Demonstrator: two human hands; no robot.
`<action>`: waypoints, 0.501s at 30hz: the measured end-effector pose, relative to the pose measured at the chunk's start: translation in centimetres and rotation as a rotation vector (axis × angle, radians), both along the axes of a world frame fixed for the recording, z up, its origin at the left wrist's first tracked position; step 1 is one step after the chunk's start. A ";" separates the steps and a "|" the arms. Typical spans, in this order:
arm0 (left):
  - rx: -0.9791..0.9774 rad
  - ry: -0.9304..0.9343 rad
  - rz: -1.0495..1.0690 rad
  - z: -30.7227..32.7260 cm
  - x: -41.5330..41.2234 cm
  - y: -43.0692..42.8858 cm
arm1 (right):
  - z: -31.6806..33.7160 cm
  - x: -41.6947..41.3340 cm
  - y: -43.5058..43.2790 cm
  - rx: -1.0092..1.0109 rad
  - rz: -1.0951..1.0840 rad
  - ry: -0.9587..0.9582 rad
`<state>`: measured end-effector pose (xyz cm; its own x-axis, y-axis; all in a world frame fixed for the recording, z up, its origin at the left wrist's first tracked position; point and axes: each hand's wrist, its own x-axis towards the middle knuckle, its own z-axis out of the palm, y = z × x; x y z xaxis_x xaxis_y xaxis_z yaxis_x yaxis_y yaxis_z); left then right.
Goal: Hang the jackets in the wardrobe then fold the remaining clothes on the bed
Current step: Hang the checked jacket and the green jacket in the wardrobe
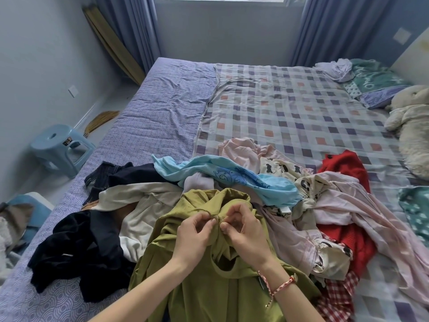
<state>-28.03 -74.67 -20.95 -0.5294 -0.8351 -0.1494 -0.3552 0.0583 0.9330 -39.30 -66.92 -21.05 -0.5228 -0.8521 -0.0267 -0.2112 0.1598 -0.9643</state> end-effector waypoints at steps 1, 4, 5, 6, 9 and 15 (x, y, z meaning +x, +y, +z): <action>-0.002 0.000 0.007 0.0 0.0 0.0 | -0.1 0.1 -0.1 -0.002 -0.002 -0.005; -0.036 -0.018 -0.021 0.1 0.1 0.2 | -0.2 0.1 -0.1 -0.008 -0.010 -0.008; -0.054 -0.024 -0.031 0.1 0.1 0.2 | -0.2 0.1 -0.1 -0.011 -0.008 0.000; -0.069 -0.025 -0.037 0.2 0.2 0.2 | -0.2 0.1 -0.1 -0.012 -0.005 0.012; -0.099 -0.024 -0.043 0.4 0.2 0.3 | -0.3 0.1 -0.1 -0.009 0.005 0.045; -0.155 -0.052 -0.107 0.6 0.4 0.0 | -0.6 0.3 0.1 -0.017 -0.004 0.051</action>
